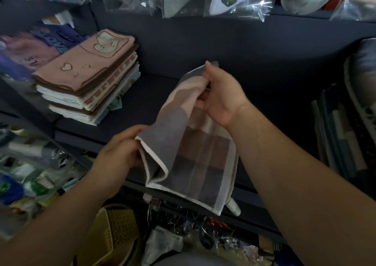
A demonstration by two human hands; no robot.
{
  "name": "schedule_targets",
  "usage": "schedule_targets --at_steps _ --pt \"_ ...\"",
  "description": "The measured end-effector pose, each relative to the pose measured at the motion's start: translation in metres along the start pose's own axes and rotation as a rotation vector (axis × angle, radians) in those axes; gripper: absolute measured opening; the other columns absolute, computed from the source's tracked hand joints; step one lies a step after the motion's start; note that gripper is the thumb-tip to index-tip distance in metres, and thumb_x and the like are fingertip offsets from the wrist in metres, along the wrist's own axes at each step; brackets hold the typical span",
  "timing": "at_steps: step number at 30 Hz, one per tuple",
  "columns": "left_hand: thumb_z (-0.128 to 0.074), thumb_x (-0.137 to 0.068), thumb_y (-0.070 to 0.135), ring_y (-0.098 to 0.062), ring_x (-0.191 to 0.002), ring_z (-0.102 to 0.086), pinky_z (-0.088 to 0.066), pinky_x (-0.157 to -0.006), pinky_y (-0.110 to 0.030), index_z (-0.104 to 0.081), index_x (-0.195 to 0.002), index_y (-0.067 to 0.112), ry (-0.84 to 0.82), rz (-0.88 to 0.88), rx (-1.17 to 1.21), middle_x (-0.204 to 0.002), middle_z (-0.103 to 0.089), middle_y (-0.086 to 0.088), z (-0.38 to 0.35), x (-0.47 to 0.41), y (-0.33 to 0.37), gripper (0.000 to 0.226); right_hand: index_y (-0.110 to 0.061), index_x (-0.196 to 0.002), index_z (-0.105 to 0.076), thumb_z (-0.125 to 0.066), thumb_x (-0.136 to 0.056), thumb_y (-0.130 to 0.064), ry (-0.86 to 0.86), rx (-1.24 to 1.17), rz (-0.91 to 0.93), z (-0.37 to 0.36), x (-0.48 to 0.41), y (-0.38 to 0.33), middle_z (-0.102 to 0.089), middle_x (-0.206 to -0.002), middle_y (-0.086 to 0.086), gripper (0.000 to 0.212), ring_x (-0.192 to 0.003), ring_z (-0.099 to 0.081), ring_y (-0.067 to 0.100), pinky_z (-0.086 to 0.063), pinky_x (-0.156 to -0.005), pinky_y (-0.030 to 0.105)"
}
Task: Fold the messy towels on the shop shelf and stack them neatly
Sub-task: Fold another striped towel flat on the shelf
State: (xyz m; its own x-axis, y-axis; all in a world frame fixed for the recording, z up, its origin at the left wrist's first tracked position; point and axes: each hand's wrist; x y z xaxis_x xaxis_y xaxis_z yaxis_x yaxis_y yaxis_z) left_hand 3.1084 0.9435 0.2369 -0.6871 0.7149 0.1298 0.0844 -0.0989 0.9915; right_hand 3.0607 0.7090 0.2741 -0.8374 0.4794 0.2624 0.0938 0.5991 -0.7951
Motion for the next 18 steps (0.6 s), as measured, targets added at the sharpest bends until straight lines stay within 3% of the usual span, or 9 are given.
schedule_targets --at_steps 2,3,5,6,8,11,14,15,18 --pt "-0.043 -0.088 0.025 -0.018 -0.079 -0.069 -0.053 -0.073 -0.042 -0.066 -0.101 0.015 0.14 0.049 0.159 -0.088 -0.072 0.001 0.0 0.002 -0.005 0.029 -0.004 -0.14 -0.045 -0.059 -0.1 -0.035 -0.039 -0.026 -0.018 -0.015 0.0 0.004 -0.064 -0.115 0.023 0.053 -0.1 -0.069 0.037 -0.06 -0.083 0.052" --pt "-0.042 -0.095 0.025 -0.011 -0.074 -0.07 -0.056 -0.073 -0.039 -0.063 -0.101 0.018 0.217 0.064 0.153 -0.085 -0.073 0.005 -0.003 0.004 -0.006 0.023 -0.003 -0.138 -0.046 -0.06 -0.1 -0.035 -0.047 -0.022 -0.032 -0.021 0.0 0.008 -0.064 -0.113 0.024 0.051 -0.098 -0.07 0.037 -0.058 -0.089 0.055" --pt "-0.052 -0.104 0.025 0.0 -0.072 -0.07 -0.06 -0.079 -0.039 -0.06 -0.104 0.028 0.332 0.05 -0.022 -0.085 -0.073 0.014 -0.008 0.009 -0.01 0.009 -0.004 -0.124 -0.05 -0.06 -0.1 -0.034 -0.053 -0.015 -0.061 -0.034 0.001 0.014 -0.065 -0.101 0.021 0.04 -0.08 -0.074 0.03 -0.056 -0.092 0.055" --pt "-0.065 -0.094 0.029 0.0 -0.079 -0.07 -0.06 -0.077 -0.036 -0.059 -0.107 0.033 0.333 0.015 -0.131 -0.092 -0.072 0.017 -0.01 0.013 -0.014 0.015 -0.007 -0.123 -0.05 -0.06 -0.1 -0.033 -0.054 -0.022 -0.073 -0.038 0.0 0.017 -0.064 -0.099 0.019 0.036 -0.075 -0.074 0.028 -0.057 -0.092 0.055" --pt "-0.079 -0.083 0.025 -0.002 -0.085 -0.069 -0.056 -0.072 -0.03 -0.062 -0.105 0.037 0.365 -0.04 -0.262 -0.097 -0.07 0.016 -0.011 0.019 -0.02 0.03 -0.01 -0.131 -0.046 -0.061 -0.099 -0.031 -0.073 -0.041 -0.092 -0.045 -0.001 0.021 -0.063 -0.099 0.019 0.041 -0.085 -0.072 0.031 -0.057 -0.092 0.054" --pt "-0.066 -0.094 0.012 -0.01 -0.075 -0.066 -0.056 -0.071 -0.047 -0.067 -0.091 0.021 0.55 -0.064 -0.217 -0.084 -0.069 0.004 -0.006 0.014 -0.018 0.01 -0.01 -0.138 -0.042 -0.06 -0.1 -0.031 -0.094 -0.069 -0.087 -0.051 -0.003 0.02 -0.063 -0.094 0.02 0.047 -0.096 -0.071 0.038 -0.058 -0.089 0.052" --pt "-0.059 -0.095 0.008 -0.005 -0.074 -0.065 -0.055 -0.078 -0.043 -0.068 -0.083 0.029 0.704 -0.154 -0.115 -0.078 -0.069 0.013 0.004 0.006 0.002 0.026 -0.007 -0.119 -0.052 -0.058 -0.101 -0.027 -0.104 -0.094 -0.02 -0.045 -0.005 0.011 -0.059 -0.104 0.017 0.028 -0.109 -0.066 0.04 -0.054 -0.096 0.057" --pt "-0.058 -0.095 0.008 -0.008 -0.079 -0.067 -0.055 -0.079 -0.043 -0.069 -0.084 0.032 0.73 -0.212 -0.094 -0.08 -0.071 0.013 0.005 0.005 0.012 0.028 -0.007 -0.114 -0.054 -0.057 -0.102 -0.026 -0.093 -0.1 0.009 -0.04 -0.005 0.007 -0.059 -0.106 0.014 0.023 -0.114 -0.064 0.04 -0.054 -0.097 0.058" --pt "-0.057 -0.091 0.019 -0.026 -0.083 -0.068 -0.056 -0.071 -0.047 -0.069 -0.085 0.032 0.646 -0.383 -0.184 -0.083 -0.07 -0.002 -0.003 0.008 0.038 0.019 -0.004 -0.125 -0.057 -0.057 -0.101 -0.024 -0.02 -0.133 0.123 -0.013 -0.004 -0.01 -0.061 -0.124 0.014 0.031 -0.117 -0.064 0.036 -0.058 -0.09 0.053"
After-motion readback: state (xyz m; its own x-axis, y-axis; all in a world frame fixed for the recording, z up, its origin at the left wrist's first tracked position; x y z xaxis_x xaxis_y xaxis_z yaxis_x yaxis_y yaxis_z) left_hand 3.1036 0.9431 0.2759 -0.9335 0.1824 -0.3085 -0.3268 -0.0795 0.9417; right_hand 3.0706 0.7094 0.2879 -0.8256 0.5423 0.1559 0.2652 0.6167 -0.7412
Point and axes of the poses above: each hand's wrist, its own x-axis away from the middle knuckle, its own z-axis out of the back of the hand, y = z × x
